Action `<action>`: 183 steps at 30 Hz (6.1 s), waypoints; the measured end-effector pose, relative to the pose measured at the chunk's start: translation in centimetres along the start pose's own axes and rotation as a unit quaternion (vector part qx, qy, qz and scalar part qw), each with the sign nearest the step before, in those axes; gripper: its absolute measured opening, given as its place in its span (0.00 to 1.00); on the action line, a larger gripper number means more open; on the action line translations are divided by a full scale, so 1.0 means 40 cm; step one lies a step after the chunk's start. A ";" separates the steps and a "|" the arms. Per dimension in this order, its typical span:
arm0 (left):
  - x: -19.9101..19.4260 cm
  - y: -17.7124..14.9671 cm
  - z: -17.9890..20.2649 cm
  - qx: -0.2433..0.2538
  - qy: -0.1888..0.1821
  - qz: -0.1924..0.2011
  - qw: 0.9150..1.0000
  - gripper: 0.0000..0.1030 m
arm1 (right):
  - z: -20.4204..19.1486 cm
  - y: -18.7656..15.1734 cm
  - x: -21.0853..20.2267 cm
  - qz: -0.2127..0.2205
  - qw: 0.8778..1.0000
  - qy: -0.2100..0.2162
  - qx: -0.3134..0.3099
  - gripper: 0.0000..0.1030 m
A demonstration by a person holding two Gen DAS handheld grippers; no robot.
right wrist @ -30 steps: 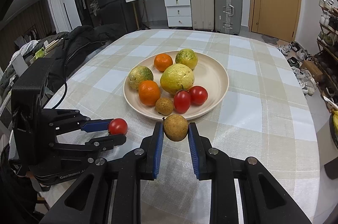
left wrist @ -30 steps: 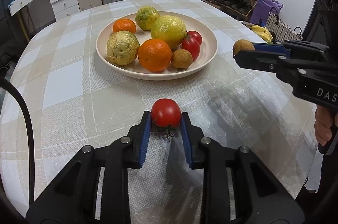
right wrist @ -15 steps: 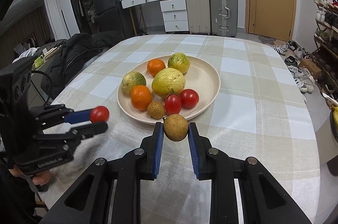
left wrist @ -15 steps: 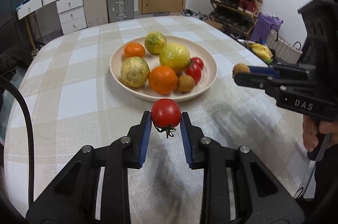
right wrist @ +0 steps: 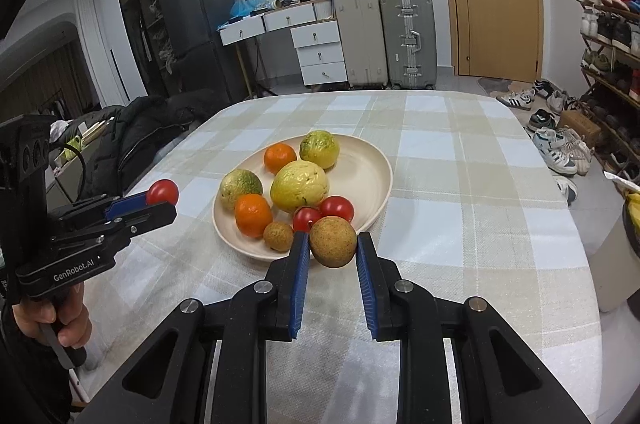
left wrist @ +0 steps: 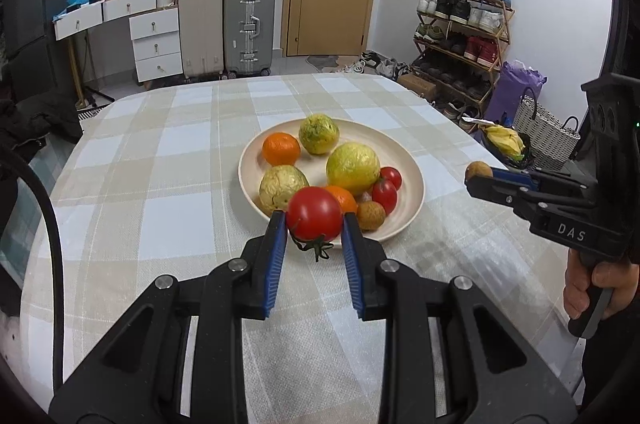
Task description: Organize fruits
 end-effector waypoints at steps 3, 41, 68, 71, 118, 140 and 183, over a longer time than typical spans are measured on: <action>-0.001 0.017 0.003 0.003 0.001 0.006 1.000 0.24 | 0.010 0.002 -0.002 0.006 1.000 -0.008 0.002 0.23; 0.206 0.110 -0.002 0.009 0.009 -0.016 1.000 0.24 | 0.062 0.099 0.124 -0.006 1.000 0.002 0.017 0.23; 0.333 0.118 -0.005 0.016 0.021 -0.039 0.999 0.24 | 0.101 0.089 0.223 -0.030 0.999 0.004 0.026 0.24; 0.332 0.117 -0.003 0.012 0.019 -0.039 0.999 0.24 | 0.097 0.087 0.223 -0.032 0.999 0.003 0.023 0.24; -0.038 -0.020 -0.022 -0.012 0.045 0.096 0.994 0.99 | -0.030 -0.006 -0.046 0.107 0.993 0.006 -0.051 1.00; -0.037 -0.021 -0.017 -0.011 0.047 0.091 0.995 0.99 | -0.059 -0.009 -0.057 0.109 0.991 0.001 -0.073 1.00; -0.018 -0.023 -0.030 -0.019 0.049 0.081 0.995 0.99 | -0.058 -0.008 -0.058 0.108 0.992 0.003 -0.072 1.00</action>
Point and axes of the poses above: each gripper's, at about its wrist camera, not at the fingertips, and x roughly the way its jaws point, z to its right, y to its top, the point moved 8 cm from there along x, roughly the way its jaws point, and after that the axes turned 4 degrees about y, right-handed, at the moved point
